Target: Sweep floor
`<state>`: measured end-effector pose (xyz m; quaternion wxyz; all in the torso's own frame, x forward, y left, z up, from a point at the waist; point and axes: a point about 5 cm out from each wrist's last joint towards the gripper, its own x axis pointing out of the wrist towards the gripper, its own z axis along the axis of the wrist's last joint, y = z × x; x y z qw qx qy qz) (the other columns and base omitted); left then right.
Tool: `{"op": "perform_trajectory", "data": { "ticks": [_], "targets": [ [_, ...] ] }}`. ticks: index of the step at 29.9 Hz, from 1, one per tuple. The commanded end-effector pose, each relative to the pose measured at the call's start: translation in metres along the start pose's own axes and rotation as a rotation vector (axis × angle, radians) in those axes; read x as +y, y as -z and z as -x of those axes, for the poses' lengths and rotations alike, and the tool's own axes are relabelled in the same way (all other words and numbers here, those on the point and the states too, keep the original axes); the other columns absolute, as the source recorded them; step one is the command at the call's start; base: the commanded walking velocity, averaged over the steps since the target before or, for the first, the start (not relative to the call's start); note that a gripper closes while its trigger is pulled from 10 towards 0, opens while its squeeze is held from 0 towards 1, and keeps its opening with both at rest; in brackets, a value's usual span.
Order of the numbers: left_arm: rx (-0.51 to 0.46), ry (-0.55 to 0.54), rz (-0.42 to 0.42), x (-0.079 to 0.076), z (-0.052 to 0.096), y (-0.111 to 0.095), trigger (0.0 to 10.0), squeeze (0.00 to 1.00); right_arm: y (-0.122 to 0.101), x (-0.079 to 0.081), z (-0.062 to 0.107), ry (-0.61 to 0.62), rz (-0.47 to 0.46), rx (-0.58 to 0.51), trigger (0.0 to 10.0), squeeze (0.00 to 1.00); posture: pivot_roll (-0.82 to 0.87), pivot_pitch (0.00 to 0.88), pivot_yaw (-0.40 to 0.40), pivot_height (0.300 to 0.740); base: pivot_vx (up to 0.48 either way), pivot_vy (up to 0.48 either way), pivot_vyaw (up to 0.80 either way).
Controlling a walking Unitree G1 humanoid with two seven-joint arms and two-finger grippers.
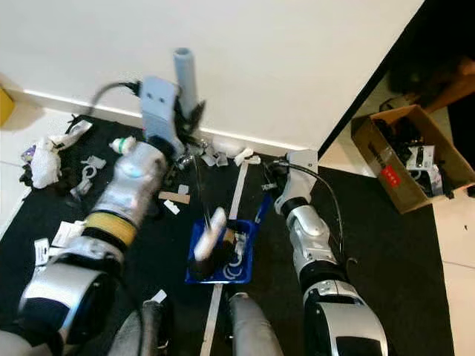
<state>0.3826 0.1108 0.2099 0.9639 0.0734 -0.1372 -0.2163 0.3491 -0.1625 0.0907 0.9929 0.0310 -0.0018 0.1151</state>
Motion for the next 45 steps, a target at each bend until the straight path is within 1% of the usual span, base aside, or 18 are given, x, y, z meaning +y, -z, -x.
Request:
{"op": "perform_trajectory", "data": {
  "ticks": [1, 2, 3, 4, 5, 6, 7, 9, 12, 14, 16, 18, 20, 26, 27, 37, 43, 45],
  "targets": [
    [0.008, -0.055, -0.078, 0.032, 0.015, -0.009, 10.0, 0.0, 0.029, 0.003, 0.013, 0.036, -0.104, 0.113, 10.0, 0.0, 0.01, 0.18, 0.0, 0.74, 0.0, 0.0, 0.0],
    [0.008, -0.055, -0.078, 0.032, 0.015, -0.009, 10.0, 0.0, 0.029, 0.003, 0.013, 0.036, -0.104, 0.113, 10.0, 0.0, 0.01, 0.18, 0.0, 0.74, 0.0, 0.0, 0.0],
    [0.028, -0.105, -0.121, 0.054, 0.027, -0.013, 10.0, 0.0, 0.029, 0.003, 0.013, 0.043, -0.114, 0.11, 10.0, 0.0, 0.02, 0.173, -0.002, 0.74, 0.0, 0.0, 0.0],
    [0.043, -0.137, -0.152, 0.068, 0.035, -0.016, 10.0, 0.0, 0.029, 0.003, 0.013, 0.048, -0.121, 0.107, 10.0, 0.0, 0.02, 0.173, -0.002, 0.74, 0.0, 0.0, 0.0],
    [0.043, -0.137, -0.152, 0.068, 0.035, -0.016, 10.0, 0.0, 0.029, 0.003, 0.013, 0.048, -0.121, 0.107, 10.0, 0.0, 0.02, 0.173, -0.002, 0.74, 0.0, 0.0, 0.0],
    [0.109, -0.195, -0.246, 0.099, 0.058, -0.02, 10.0, 0.0, 0.028, 0.0, 0.012, 0.067, -0.14, 0.102, 10.0, 0.0, 0.03, 0.167, -0.006, 0.74, 0.0, 0.0, 0.0],
    [0.109, -0.195, -0.246, 0.099, 0.058, -0.02, 10.0, 0.0, 0.028, 0.0, 0.012, 0.067, -0.14, 0.102, 10.0, 0.0, 0.03, 0.167, -0.006, 0.74, 0.0, 0.0, 0.0],
    [0.158, -0.225, -0.276, 0.114, 0.074, -0.021, 10.0, 0.0, 0.027, -0.003, 0.012, 0.08, -0.153, 0.099, 10.0, 0.0, 0.04, 0.163, -0.01, 0.74, 0.0, 0.0, 0.0],
    [0.184, -0.239, -0.239, 0.117, 0.085, -0.015, 10.0, 0.0, 0.024, -0.006, 0.011, 0.096, -0.173, 0.091, 10.0, 0.0, 0.05, 0.157, -0.015, 0.74, 0.0, 0.0, 0.0],
    [0.177, -0.233, -0.187, 0.112, 0.088, -0.01, 10.0, 0.0, 0.023, -0.008, 0.01, 0.106, -0.183, 0.085, 10.0, 0.0, 0.06, 0.154, -0.018, 0.74, 0.0, 0.0, 0.0],
    [0.167, -0.21, -0.099, 0.097, 0.092, 0.006, 10.0, 0.0, 0.019, -0.012, 0.009, 0.132, -0.208, 0.068, 10.0, 0.0, 0.06, 0.152, -0.021, 0.74, 0.0, 0.0, 0.0],
    [0.183, -0.203, -0.082, 0.089, 0.095, 0.014, 10.0, 0.0, 0.017, -0.014, 0.008, 0.148, -0.227, 0.057, 10.0, 0.0, 0.05, 0.143, -0.021, 0.74, 0.0, 0.0, 0.0],
    [0.212, -0.217, -0.071, 0.083, 0.099, 0.025, 10.0, 0.0, 0.013, -0.018, 0.006, 0.177, -0.26, 0.035, 10.0, 0.0, 0.05, 0.137, -0.02, 0.74, 0.0, 0.0, 0.0],
    [0.269, -0.288, -0.066, 0.081, 0.111, 0.044, 10.0, 0.0, 0.0, -0.026, 0.003, 0.209, -0.31, -0.032, 10.0, 0.0, 0.05, 0.121, -0.014, 0.74, 0.0, 0.0, 0.0],
    [0.314, -0.295, -0.09, 0.081, 0.119, 0.052, 10.0, 0.0, -0.004, -0.03, 0.002, 0.221, -0.326, -0.061, 10.0, 0.0, 0.04, 0.118, -0.011, 0.74, 0.0, 0.0, 0.0],
    [0.365, -0.372, -0.093, 0.089, 0.138, 0.06, 10.0, 0.0, -0.024, -0.046, 0.003, 0.265, -0.357, -0.187, 10.0, 0.0, 0.05, 0.109, -0.005, 0.74, 0.0, 0.0, 0.0],
    [0.362, -0.408, -0.05, 0.089, 0.141, 0.063, 10.0, 0.0, -0.034, -0.052, 0.003, 0.272, -0.376, -0.249, 10.0, 0.0, 0.06, 0.117, -0.009, 0.74, 0.0, 0.0, 0.0],
    [0.366, -0.414, -0.027, 0.084, 0.142, 0.067, 10.0, 0.0, -0.037, -0.057, 0.003, 0.274, -0.448, -0.285, 10.0, 0.0, 0.06, 0.117, -0.01, 0.74, 0.0, 0.0, 0.0]
  ]
}}
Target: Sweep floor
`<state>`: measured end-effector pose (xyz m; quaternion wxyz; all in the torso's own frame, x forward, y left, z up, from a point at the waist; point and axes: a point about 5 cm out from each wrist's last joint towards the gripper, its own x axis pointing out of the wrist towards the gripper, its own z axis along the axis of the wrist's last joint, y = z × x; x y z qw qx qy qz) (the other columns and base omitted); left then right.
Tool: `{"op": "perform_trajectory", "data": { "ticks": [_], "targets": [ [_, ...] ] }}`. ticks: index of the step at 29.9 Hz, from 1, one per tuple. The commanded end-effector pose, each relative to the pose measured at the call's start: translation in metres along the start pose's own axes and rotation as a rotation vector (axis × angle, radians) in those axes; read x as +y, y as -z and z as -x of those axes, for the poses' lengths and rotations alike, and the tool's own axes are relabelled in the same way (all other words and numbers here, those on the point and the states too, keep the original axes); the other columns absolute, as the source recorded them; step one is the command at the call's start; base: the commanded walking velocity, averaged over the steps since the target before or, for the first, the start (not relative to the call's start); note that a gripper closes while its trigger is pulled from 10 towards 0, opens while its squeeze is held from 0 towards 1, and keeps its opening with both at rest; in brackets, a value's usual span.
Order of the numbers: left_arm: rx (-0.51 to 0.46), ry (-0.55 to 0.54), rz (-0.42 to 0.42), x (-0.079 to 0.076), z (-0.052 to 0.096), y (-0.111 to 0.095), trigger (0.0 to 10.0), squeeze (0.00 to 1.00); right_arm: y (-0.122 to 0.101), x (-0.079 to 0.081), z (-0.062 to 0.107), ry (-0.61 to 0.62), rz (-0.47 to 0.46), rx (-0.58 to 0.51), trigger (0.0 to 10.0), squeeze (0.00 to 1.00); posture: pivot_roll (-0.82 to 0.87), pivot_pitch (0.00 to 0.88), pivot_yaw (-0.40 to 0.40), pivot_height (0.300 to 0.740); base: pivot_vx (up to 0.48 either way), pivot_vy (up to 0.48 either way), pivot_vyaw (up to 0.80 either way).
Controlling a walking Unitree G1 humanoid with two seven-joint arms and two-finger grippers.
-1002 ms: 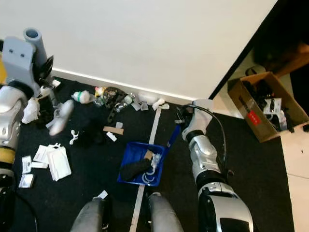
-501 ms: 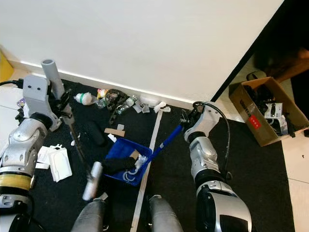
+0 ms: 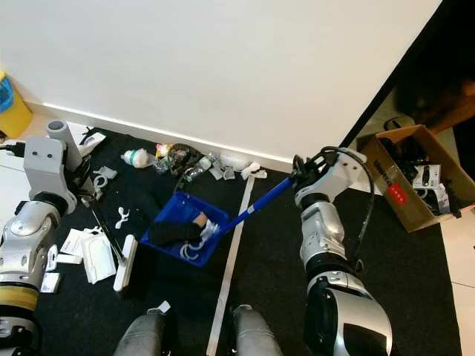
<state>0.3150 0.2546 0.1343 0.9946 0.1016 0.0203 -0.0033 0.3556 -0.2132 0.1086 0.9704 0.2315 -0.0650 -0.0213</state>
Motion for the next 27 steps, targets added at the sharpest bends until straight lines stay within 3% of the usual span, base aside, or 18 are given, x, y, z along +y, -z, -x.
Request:
{"op": "perform_trajectory", "data": {
  "ticks": [1, 2, 4, 6, 7, 12, 13, 14, 16, 17, 21, 22, 25, 27],
  "targets": [
    [0.01, -0.014, 0.015, -0.002, 0.003, 0.004, 10.0, 0.0, -0.017, 0.001, -0.006, -0.004, -0.073, -0.093, 10.0, 0.0, 0.06, 0.117, -0.01, 0.74, 0.0, 0.0, 0.0],
    [0.01, -0.009, 0.016, -0.003, 0.003, 0.005, 10.0, 0.0, -0.018, 0.001, -0.006, -0.017, -0.051, -0.098, 10.0, 0.0, 0.06, 0.115, -0.009, 0.74, 0.0, 0.0, 0.0],
    [0.012, 0.001, 0.021, -0.007, 0.004, 0.006, 10.0, 0.0, -0.024, -0.003, -0.008, 0.021, -0.134, -0.138, 10.0, 0.0, 0.06, 0.115, -0.009, 0.74, 0.0, 0.0, 0.0],
    [0.019, 0.007, 0.028, -0.011, 0.005, 0.008, 10.0, 0.0, -0.03, -0.006, -0.008, 0.026, -0.107, -0.16, 10.0, 0.0, 0.05, 0.116, -0.007, 0.74, 0.0, 0.0, 0.0],
    [0.022, 0.009, 0.034, -0.012, 0.005, 0.009, 10.0, 0.0, -0.034, -0.01, -0.009, 0.058, -0.167, -0.183, 10.0, 0.0, 0.05, 0.116, -0.007, 0.74, 0.0, 0.0, 0.0],
    [0.031, 0.015, 0.054, -0.017, 0.005, 0.012, 10.0, 0.0, -0.042, -0.011, -0.01, 0.021, -0.077, -0.193, 10.0, 0.0, 0.05, 0.115, -0.005, 0.74, 0.0, 0.0, 0.0],
    [0.033, 0.018, 0.058, -0.019, 0.005, 0.012, 10.0, 0.0, -0.045, -0.014, -0.01, 0.049, -0.129, -0.212, 10.0, 0.0, 0.05, 0.114, -0.005, 0.74, 0.0, 0.0, 0.0],
    [0.035, 0.025, 0.06, -0.022, 0.005, 0.013, 10.0, 0.0, -0.047, -0.015, -0.01, 0.04, -0.097, -0.213, 10.0, 0.0, 0.05, 0.113, -0.003, 0.74, 0.0, 0.0, 0.0],
    [0.037, 0.03, 0.061, -0.024, 0.004, 0.014, 10.0, 0.0, -0.049, -0.016, -0.011, 0.048, -0.115, -0.224, 10.0, 0.0, 0.05, 0.113, -0.003, 0.74, 0.0, 0.0, 0.0],
    [0.038, 0.037, 0.068, -0.028, 0.003, 0.014, 10.0, 0.0, -0.054, -0.021, -0.011, 0.084, -0.207, -0.259, 10.0, 0.0, 0.05, 0.112, -0.003, 0.74, 0.0, 0.0, 0.0],
    [0.039, 0.039, 0.072, -0.03, 0.003, 0.014, 10.0, 0.0, -0.056, -0.016, -0.012, 0.04, -0.116, -0.246, 10.0, 0.0, 0.04, 0.11, -0.002, 0.74, 0.0, 0.0, 0.0],
    [0.038, 0.039, 0.076, -0.03, 0.003, 0.014, 10.0, 0.0, -0.059, -0.017, -0.014, 0.048, -0.178, -0.268, 10.0, 0.0, 0.04, 0.111, -0.003, 0.74, 0.0, 0.0, 0.0],
    [0.034, 0.035, 0.094, -0.03, 0.002, 0.014, 10.0, 0.0, -0.064, -0.017, -0.014, 0.045, -0.188, -0.29, 10.0, 0.0, 0.04, 0.11, -0.002, 0.74, 0.0, 0.0, 0.0],
    [0.03, 0.02, 0.111, -0.03, 0.001, 0.013, 10.0, 0.0, -0.071, -0.023, -0.015, 0.074, -0.29, -0.338, 10.0, 0.0, 0.04, 0.11, -0.003, 0.74, 0.0, 0.0, 0.0]
  ]
}}
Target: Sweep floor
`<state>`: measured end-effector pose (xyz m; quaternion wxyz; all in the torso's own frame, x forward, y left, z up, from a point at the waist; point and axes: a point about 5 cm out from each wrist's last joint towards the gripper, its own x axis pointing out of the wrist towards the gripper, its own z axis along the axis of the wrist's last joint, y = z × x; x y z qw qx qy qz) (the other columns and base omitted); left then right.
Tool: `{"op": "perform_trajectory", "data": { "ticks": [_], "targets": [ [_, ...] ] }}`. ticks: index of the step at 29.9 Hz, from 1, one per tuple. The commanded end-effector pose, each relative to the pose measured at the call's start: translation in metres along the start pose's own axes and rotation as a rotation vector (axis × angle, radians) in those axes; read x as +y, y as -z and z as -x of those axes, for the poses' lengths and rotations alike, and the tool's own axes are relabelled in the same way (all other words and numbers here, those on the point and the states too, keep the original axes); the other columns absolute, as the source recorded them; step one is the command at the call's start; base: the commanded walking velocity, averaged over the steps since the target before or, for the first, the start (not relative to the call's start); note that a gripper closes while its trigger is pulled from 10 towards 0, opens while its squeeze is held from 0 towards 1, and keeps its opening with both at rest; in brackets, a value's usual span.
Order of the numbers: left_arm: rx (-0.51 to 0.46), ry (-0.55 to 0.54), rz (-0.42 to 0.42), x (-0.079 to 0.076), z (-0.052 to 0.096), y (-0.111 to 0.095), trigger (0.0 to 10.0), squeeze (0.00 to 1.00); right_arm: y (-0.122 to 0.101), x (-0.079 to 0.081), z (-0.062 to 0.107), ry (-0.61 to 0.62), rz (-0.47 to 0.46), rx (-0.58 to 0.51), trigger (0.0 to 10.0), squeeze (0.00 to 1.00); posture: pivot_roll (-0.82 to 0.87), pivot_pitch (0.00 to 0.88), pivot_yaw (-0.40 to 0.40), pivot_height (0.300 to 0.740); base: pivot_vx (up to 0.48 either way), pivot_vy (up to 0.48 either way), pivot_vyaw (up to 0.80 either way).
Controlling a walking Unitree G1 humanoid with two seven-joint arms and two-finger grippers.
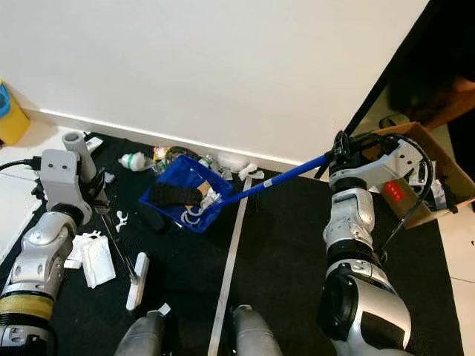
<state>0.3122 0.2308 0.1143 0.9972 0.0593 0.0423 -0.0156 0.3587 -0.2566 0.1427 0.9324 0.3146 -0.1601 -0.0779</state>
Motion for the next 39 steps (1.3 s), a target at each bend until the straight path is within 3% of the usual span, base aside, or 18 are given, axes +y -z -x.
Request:
{"op": "perform_trajectory", "data": {
  "ticks": [1, 4, 6, 8, 11, 15, 21, 25, 39],
  "targets": [
    [-0.012, -0.017, 0.026, -0.002, -0.001, -0.002, 10.0, 0.0, -0.02, 0.005, -0.009, -0.014, -0.086, -0.108, 10.0, 0.0, 0.04, 0.11, -0.001, 0.74, 0.0, 0.0, 0.0],
    [0.001, -0.025, 0.029, -0.002, -0.001, 0.0, 10.0, 0.0, -0.016, 0.005, -0.008, -0.032, -0.014, -0.068, 10.0, 0.0, 0.04, 0.11, -0.001, 0.74, 0.0, 0.0, 0.0],
    [0.024, -0.033, 0.051, -0.003, -0.001, 0.003, 10.0, 0.0, -0.005, 0.006, -0.004, -0.053, 0.137, 0.018, 10.0, 0.0, 0.04, 0.11, -0.004, 0.74, 0.0, 0.0, 0.0],
    [0.024, -0.033, 0.051, -0.003, -0.001, 0.003, 10.0, 0.0, -0.005, 0.006, -0.004, -0.053, 0.137, 0.018, 10.0, 0.0, 0.04, 0.11, -0.004, 0.74, 0.0, 0.0, 0.0],
    [0.032, -0.031, 0.031, -0.007, -0.002, 0.007, 10.0, 0.0, 0.018, 0.017, 0.005, -0.163, 0.396, 0.129, 10.0, 0.0, 0.04, 0.107, -0.006, 0.74, 0.0, 0.0, 0.0],
    [0.029, -0.012, 0.025, -0.011, -0.002, 0.01, 10.0, 0.0, 0.03, 0.03, 0.01, -0.275, 0.492, 0.172, 10.0, 0.0, 0.04, 0.102, -0.008, 0.74, 0.0, 0.0, 0.0],
    [0.031, -0.026, 0.047, -0.011, 0.0, 0.016, 10.0, 0.0, 0.038, 0.034, 0.014, -0.326, 0.515, 0.201, 10.0, 0.0, 0.04, 0.087, -0.019, 0.74, 0.0, 0.0, 0.0],
    [0.037, -0.054, 0.065, -0.01, 0.001, 0.023, 10.0, 0.0, 0.045, 0.027, 0.023, -0.304, 0.508, 0.212, 10.0, 0.0, 0.04, 0.082, -0.021, 0.74, 0.0, 0.0, 0.0],
    [0.006, -0.054, 0.01, -0.018, 0.001, 0.026, 10.0, 0.0, 0.055, 0.015, 0.041, -0.291, 0.597, 0.222, 10.0, 0.0, 0.03, 0.07, -0.016, 0.74, 0.0, 0.0, 0.0]
  ]
}}
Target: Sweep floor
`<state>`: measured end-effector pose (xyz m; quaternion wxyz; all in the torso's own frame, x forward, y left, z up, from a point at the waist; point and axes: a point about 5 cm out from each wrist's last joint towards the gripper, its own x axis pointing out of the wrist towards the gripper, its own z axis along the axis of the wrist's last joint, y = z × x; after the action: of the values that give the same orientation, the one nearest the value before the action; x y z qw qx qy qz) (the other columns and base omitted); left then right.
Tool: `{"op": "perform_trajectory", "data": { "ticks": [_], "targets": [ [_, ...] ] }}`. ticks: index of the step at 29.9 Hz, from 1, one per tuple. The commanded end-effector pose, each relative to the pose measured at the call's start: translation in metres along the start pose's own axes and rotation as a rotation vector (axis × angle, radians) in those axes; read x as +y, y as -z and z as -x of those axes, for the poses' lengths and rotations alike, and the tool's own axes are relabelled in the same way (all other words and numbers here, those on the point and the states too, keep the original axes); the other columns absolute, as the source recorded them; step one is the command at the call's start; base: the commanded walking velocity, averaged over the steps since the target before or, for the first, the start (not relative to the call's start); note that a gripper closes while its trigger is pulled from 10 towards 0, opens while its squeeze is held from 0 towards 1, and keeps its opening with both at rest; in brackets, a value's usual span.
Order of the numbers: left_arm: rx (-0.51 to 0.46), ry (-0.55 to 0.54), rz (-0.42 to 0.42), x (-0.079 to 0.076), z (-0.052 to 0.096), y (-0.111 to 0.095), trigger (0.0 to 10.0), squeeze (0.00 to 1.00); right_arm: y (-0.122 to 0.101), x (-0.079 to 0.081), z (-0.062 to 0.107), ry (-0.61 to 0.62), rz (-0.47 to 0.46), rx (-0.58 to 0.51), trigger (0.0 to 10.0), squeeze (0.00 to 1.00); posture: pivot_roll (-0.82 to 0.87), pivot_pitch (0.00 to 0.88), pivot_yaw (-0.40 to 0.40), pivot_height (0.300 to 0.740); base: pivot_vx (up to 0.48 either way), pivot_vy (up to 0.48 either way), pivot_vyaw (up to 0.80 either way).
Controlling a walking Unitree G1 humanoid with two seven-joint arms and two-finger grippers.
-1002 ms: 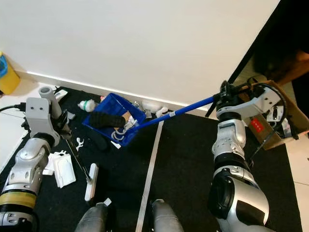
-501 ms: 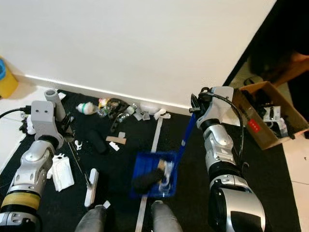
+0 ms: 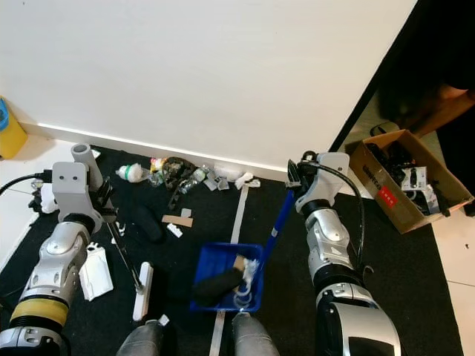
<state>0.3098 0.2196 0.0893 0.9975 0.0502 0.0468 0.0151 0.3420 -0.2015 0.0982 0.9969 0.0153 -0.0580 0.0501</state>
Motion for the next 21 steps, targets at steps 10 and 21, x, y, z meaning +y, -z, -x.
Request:
{"op": "perform_trajectory", "data": {
  "ticks": [10, 21],
  "targets": [
    [-0.051, -0.041, 0.034, 0.0001, -0.004, -0.0055, 10.0, 0.0, -0.0067, -0.0081, -0.0019, 0.049, 0.0, -0.033, 10.0, 0.0, 0.03, 0.071, -0.013, 0.74, 0.0, 0.0, 0.0],
    [-0.054, -0.076, 0.084, -0.0026, -0.0063, -0.0049, 10.0, 0.0, 0.0005, -0.0042, -0.0035, 0.046, -0.005, 0.033, 10.0, 0.0, 0.02, 0.086, -0.023, 0.74, 0.0, -0.077, 0.0]
  ]
}}
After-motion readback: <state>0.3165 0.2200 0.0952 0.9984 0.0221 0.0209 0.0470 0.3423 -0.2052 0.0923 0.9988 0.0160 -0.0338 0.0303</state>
